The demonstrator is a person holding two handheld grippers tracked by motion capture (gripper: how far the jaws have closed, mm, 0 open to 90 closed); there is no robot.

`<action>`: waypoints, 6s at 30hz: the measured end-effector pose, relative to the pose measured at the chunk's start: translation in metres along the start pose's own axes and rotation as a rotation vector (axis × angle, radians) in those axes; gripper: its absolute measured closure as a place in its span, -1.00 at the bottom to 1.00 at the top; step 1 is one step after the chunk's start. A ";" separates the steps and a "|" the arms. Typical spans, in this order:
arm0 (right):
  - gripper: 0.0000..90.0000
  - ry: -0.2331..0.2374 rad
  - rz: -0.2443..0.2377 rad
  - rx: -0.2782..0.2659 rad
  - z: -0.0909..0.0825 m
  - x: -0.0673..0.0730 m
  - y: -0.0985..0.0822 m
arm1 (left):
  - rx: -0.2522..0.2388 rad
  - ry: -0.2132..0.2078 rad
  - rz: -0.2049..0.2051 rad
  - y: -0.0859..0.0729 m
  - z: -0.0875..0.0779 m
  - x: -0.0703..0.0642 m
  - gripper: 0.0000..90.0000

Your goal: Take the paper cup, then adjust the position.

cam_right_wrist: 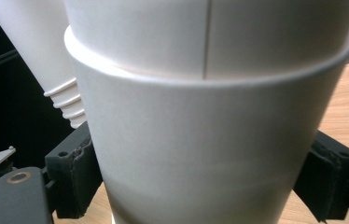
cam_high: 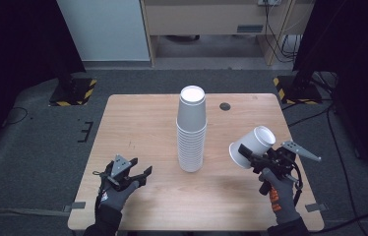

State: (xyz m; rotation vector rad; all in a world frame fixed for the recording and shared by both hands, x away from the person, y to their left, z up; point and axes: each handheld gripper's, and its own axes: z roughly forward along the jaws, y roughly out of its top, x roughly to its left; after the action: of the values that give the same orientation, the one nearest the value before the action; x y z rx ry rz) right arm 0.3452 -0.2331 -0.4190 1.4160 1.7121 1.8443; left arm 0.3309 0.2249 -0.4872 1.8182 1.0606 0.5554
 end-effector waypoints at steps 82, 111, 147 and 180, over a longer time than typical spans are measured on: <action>-0.66 0.079 0.272 -0.038 -0.006 -0.008 -0.023 | -0.177 -0.309 0.195 0.048 0.064 -0.137 -0.07; -0.66 0.101 0.288 -0.011 -0.001 -0.008 -0.027 | -0.258 -0.345 0.174 0.065 0.109 -0.154 -0.02; -0.66 0.137 0.305 0.030 0.007 -0.005 -0.033 | -0.352 -0.393 0.190 0.076 0.126 -0.174 0.10; -0.69 0.117 0.326 0.062 0.011 -0.010 -0.038 | -0.316 -0.335 0.241 0.065 0.127 -0.172 0.78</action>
State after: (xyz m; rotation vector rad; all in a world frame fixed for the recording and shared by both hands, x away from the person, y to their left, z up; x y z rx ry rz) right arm 0.3428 -0.2235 -0.4587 1.7306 1.6850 2.0923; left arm 0.3614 0.0035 -0.4778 1.6903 0.5008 0.5055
